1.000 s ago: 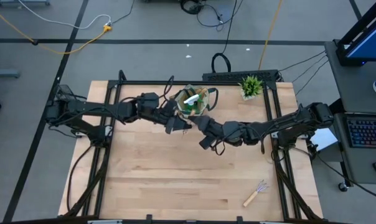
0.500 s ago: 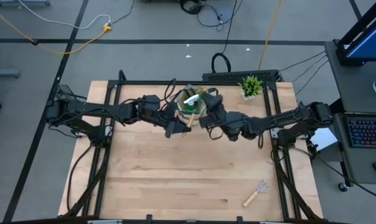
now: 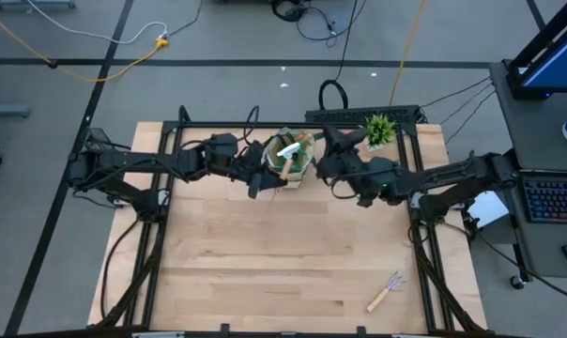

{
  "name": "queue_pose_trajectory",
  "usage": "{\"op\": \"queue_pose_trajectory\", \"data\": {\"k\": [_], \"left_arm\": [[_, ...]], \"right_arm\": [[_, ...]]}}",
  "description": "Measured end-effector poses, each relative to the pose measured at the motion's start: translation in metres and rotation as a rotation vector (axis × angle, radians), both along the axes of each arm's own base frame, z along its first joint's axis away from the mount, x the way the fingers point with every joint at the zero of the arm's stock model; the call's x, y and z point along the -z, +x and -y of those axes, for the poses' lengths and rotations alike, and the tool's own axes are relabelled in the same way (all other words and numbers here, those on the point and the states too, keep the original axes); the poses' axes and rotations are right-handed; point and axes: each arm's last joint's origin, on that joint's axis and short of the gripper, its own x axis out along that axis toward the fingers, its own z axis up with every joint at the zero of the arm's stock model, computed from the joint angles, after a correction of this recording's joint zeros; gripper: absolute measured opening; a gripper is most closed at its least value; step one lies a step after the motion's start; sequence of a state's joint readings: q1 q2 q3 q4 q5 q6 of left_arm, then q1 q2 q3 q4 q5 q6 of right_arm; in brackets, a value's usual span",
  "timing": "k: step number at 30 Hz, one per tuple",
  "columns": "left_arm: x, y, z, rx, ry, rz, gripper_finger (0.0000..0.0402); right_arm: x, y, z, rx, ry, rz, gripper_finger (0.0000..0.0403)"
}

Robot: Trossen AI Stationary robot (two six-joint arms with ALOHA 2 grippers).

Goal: Pick & Place Garden tools in Gardening bag
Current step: Put the brown trowel into the gardening bag

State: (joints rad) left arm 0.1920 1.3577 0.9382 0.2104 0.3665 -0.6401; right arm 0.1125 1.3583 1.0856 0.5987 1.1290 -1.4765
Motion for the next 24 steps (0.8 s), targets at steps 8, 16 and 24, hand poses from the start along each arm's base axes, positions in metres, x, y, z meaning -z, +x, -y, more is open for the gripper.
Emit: {"op": "queue_pose_trajectory", "data": {"k": [8, 16, 24], "left_arm": [[-0.009, -0.008, -0.005, -0.017, 0.022, 0.028, 0.0073], [-0.022, -0.017, -0.008, -0.043, 0.077, 0.092, 0.0073], [-0.033, -0.027, -0.012, -0.073, 0.122, 0.142, 0.0073]], "right_arm": [[-0.024, -0.028, 0.003, -0.020, 0.089, 0.184, 0.0007], [-0.027, -0.054, 0.005, -0.050, 0.222, 0.260, 0.0001], [-0.026, -0.073, 0.004, -0.275, 0.420, 0.327, 0.0000]]}}
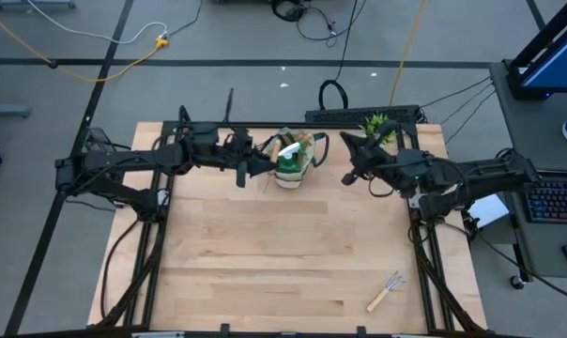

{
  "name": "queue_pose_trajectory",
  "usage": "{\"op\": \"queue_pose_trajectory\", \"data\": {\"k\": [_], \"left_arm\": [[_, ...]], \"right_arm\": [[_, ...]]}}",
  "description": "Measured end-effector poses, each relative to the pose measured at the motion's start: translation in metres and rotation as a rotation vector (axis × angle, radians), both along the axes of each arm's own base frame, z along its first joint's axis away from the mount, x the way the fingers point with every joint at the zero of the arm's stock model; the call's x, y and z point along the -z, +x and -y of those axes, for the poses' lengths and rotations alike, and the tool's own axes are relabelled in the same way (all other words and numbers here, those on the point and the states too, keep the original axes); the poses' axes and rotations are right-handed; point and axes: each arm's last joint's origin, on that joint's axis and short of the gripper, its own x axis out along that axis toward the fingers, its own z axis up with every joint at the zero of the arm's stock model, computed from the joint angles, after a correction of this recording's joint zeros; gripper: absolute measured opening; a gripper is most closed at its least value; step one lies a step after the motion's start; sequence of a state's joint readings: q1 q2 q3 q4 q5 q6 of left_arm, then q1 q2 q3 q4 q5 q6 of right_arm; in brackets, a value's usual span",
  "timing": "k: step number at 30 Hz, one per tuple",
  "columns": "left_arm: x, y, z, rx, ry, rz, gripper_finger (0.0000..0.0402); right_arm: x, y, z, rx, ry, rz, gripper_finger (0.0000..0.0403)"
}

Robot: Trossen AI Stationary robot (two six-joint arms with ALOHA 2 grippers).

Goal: Pick & Place Garden tools in Gardening bag
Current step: Put the brown trowel into the gardening bag

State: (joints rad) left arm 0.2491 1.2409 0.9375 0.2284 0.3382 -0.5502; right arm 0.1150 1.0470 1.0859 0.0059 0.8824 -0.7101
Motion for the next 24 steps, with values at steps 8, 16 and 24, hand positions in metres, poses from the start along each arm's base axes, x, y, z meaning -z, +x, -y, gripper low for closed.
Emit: {"op": "queue_pose_trajectory", "data": {"k": [8, 16, 24], "left_arm": [[-0.007, -0.004, 0.000, -0.029, 0.044, 0.036, 0.0073], [-0.010, -0.006, 0.001, -0.054, 0.096, 0.056, 0.0073], [-0.015, -0.005, 0.003, -0.068, 0.159, 0.111, 0.0073]], "right_arm": [[0.006, -0.016, -0.002, -0.182, 0.171, -0.009, 0.0000], [0.014, -0.033, -0.005, -0.350, 0.374, -0.059, 0.0000], [0.010, -0.043, -0.010, -0.555, 0.508, -0.050, 0.0000]]}}
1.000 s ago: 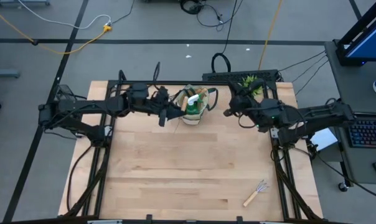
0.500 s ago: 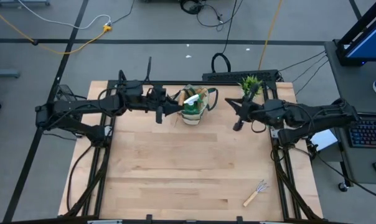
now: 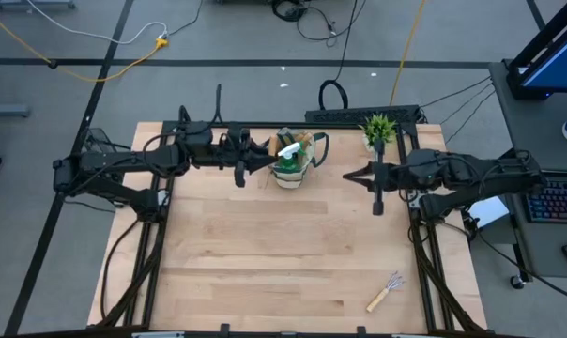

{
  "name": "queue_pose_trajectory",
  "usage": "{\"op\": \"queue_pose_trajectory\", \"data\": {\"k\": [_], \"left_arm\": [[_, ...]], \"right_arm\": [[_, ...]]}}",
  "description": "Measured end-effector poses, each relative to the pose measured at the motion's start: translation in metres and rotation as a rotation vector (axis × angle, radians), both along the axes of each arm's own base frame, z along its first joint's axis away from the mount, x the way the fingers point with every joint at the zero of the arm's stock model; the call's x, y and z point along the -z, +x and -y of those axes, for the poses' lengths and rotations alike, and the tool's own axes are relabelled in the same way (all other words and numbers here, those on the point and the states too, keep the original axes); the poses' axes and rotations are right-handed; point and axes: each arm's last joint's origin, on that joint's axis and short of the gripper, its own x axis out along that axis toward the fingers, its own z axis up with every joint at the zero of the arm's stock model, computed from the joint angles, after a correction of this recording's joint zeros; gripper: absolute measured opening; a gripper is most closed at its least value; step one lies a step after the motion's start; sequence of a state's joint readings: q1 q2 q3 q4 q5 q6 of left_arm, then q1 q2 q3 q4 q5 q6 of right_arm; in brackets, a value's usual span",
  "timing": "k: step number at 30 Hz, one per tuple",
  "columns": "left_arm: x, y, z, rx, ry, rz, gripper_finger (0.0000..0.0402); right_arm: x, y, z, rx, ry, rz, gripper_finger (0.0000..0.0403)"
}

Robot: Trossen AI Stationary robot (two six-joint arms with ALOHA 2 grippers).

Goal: Pick & Place Garden tools in Gardening bag
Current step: Put the brown trowel into the gardening bag

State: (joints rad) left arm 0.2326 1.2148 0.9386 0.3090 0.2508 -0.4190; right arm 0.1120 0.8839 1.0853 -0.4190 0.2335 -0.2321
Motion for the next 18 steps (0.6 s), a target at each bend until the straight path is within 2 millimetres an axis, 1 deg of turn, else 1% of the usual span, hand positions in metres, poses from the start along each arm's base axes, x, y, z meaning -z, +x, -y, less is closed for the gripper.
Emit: {"op": "queue_pose_trajectory", "data": {"k": [4, 8, 13, 18], "left_arm": [[-0.004, 0.000, 0.002, -0.001, 0.030, 0.040, 0.0073], [-0.005, 0.001, 0.005, 0.001, 0.043, 0.054, 0.0073], [-0.006, 0.001, 0.006, -0.006, 0.052, 0.057, 0.0073], [-0.006, 0.002, 0.009, -0.036, 0.079, 0.063, 0.0073]], "right_arm": [[0.006, -0.004, -0.001, -0.055, 0.055, -0.001, 0.0000], [0.018, -0.008, -0.002, -0.076, 0.111, -0.014, 0.0000], [0.032, -0.013, -0.002, -0.078, 0.135, 0.033, 0.0000], [0.044, -0.019, -0.003, -0.153, 0.187, 0.097, 0.0000]]}}
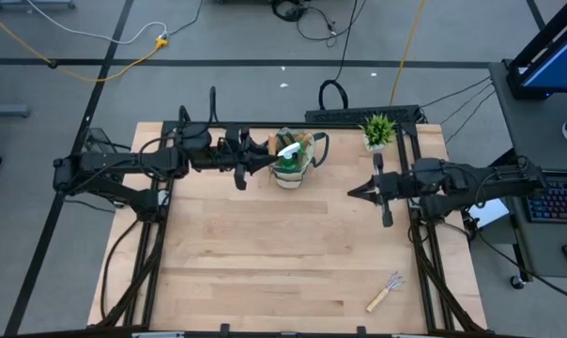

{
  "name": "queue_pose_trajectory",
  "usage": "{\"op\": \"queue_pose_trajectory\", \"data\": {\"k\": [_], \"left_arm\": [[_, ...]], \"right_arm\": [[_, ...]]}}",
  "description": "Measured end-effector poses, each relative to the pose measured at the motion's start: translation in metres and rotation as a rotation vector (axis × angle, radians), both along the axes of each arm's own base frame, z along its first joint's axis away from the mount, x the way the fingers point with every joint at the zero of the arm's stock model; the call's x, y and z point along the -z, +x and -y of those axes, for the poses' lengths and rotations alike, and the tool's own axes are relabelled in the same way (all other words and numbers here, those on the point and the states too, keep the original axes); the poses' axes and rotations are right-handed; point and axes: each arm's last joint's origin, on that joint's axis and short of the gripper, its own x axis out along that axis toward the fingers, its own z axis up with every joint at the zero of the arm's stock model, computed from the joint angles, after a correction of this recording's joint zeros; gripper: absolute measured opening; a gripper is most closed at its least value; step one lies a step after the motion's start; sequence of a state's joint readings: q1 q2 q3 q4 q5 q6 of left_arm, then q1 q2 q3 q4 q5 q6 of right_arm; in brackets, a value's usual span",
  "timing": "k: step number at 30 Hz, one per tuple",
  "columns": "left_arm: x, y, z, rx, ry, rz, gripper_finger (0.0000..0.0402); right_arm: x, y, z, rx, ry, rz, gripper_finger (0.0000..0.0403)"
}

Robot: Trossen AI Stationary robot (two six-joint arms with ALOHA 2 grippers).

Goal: Pick & Place Garden tools in Gardening bag
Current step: Put the brown trowel into the gardening bag

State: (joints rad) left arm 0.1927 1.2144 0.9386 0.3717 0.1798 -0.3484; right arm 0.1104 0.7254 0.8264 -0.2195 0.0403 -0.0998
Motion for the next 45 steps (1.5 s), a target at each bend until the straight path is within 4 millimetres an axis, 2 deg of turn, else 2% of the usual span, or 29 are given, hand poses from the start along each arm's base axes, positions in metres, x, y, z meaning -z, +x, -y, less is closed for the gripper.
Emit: {"op": "queue_pose_trajectory", "data": {"k": [7, 11, 20, 26, 36, 45], "left_arm": [[-0.007, 0.001, 0.001, -0.003, 0.012, 0.016, 0.0073], [-0.021, 0.001, 0.001, -0.028, 0.068, 0.025, 0.0073], [-0.059, 0.005, -0.001, -0.107, 0.220, -0.074, 0.0073], [-0.082, 0.014, -0.010, -0.171, 0.347, -0.041, 0.0073], [-0.086, 0.046, -0.034, -0.285, 0.484, -0.079, 0.0073], [-0.073, 0.080, -0.054, -0.434, 0.558, -0.113, 0.0073]], "right_arm": [[0.021, -0.010, 0.000, -0.030, 0.078, 0.021, 0.0000], [0.032, -0.015, 0.000, -0.030, 0.087, 0.055, 0.0000], [0.057, -0.029, 0.002, -0.024, 0.139, 0.097, 0.0000], [0.073, -0.037, 0.003, -0.023, 0.157, 0.112, 0.0000], [0.103, -0.044, 0.004, -0.017, 0.179, 0.080, 0.0000], [0.125, -0.046, 0.004, -0.013, 0.177, 0.044, 0.0000]]}}
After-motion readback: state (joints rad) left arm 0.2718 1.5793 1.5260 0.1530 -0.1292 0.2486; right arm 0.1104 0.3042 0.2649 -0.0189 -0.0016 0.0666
